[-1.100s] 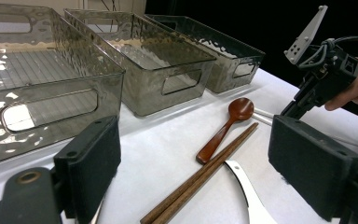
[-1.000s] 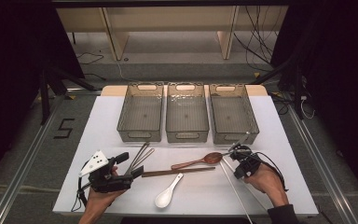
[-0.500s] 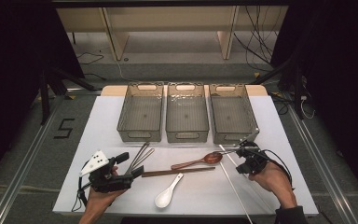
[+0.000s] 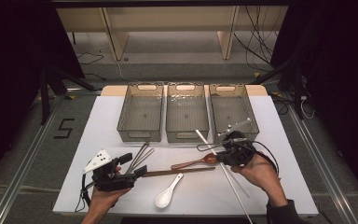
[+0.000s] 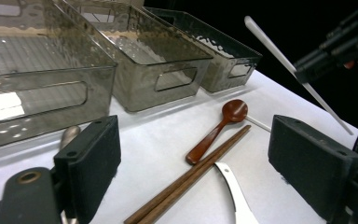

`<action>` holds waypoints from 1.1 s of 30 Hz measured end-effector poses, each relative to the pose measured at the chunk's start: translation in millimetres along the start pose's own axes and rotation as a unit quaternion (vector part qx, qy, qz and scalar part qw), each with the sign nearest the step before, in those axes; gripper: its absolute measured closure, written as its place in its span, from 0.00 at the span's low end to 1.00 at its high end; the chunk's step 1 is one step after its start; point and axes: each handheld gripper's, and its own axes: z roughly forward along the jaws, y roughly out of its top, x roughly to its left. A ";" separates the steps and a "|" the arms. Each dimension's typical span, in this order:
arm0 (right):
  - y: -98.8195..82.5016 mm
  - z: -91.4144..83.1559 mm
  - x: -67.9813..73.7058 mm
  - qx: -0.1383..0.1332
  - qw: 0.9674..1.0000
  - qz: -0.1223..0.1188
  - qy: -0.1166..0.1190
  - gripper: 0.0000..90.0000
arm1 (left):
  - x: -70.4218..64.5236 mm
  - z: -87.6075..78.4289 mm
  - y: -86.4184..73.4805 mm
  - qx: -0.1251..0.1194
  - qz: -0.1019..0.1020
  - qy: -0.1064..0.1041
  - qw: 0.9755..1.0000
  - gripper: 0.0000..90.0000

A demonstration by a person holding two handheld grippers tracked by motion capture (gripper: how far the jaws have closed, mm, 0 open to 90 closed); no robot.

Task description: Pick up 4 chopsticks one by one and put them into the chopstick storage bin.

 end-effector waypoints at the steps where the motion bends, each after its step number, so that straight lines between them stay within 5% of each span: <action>1: 0.0 0.0 0.0 0.000 1.000 0.000 0.000 0.94 | 0.0 0.0 0.0 0.000 0.000 0.000 1.000 0.18; 11: 29.4 9.1 15.6 -0.055 0.998 0.010 0.036 0.94 | -17.0 21.5 1.5 0.036 -0.045 -0.028 0.998 0.19; 14: 35.8 13.0 21.7 -0.072 0.996 0.020 0.053 0.94 | -21.9 28.7 2.0 0.039 -0.078 -0.047 0.995 0.20; 18: 40.0 16.6 28.6 -0.094 0.993 0.028 0.066 0.94 | -26.9 35.0 3.5 0.044 -0.093 -0.054 0.993 0.21; 25: 44.8 22.7 38.2 -0.109 0.990 0.031 0.084 0.94 | -41.9 54.5 8.5 0.063 -0.099 -0.067 0.991 0.22; 28: 47.4 24.2 42.5 -0.118 0.988 0.032 0.092 0.94 | -45.0 59.4 8.8 0.058 -0.124 -0.080 0.987 0.24; 33: 49.0 25.7 45.5 -0.121 0.988 0.032 0.095 0.94 | -48.8 67.2 9.0 0.064 -0.116 -0.073 0.988 0.26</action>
